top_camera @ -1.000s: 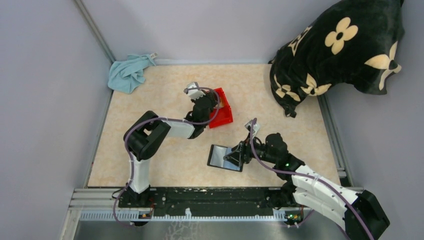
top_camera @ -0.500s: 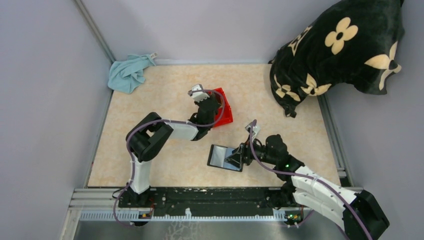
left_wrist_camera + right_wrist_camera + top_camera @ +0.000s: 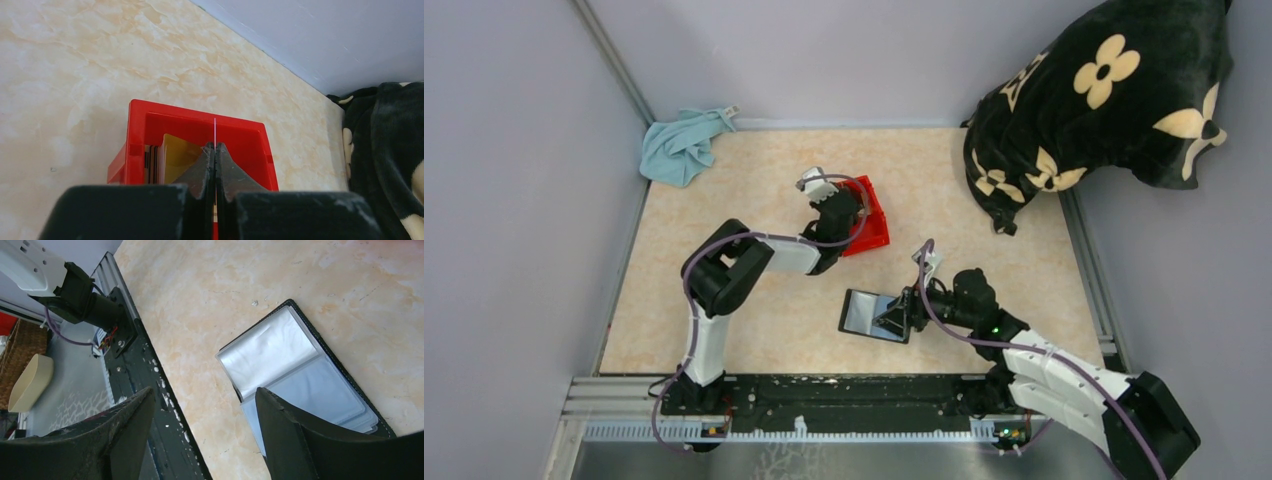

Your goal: Take the credit cards out of the card holder

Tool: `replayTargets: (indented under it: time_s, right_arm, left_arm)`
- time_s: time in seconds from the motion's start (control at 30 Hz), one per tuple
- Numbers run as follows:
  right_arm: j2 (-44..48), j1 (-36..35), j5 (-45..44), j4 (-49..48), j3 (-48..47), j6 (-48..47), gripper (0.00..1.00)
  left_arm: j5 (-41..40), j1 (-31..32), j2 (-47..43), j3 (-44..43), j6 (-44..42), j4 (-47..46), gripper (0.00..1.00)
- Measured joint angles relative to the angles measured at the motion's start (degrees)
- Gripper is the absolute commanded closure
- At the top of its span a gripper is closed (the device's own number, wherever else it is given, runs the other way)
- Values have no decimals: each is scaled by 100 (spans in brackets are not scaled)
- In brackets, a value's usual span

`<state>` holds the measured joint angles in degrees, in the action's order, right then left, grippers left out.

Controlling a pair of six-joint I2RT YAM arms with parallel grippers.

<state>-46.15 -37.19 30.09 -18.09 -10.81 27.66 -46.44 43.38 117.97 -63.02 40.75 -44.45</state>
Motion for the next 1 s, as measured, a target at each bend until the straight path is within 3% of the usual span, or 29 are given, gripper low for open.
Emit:
replayTargets:
  time_s: [0.23,0.77,1.0]
  right_arm:
    - [-188,37,96,-118,0,2,26]
    - [-234,63,111,-208,2,2,26]
    - [-232,63,131,-212,7,4,27]
  left_arm:
    - [155,-90,37,-24,92,39,70]
    - [256,-203,-195,120,251,575,38]
    - [262,-267,-566,155,240,778,32]
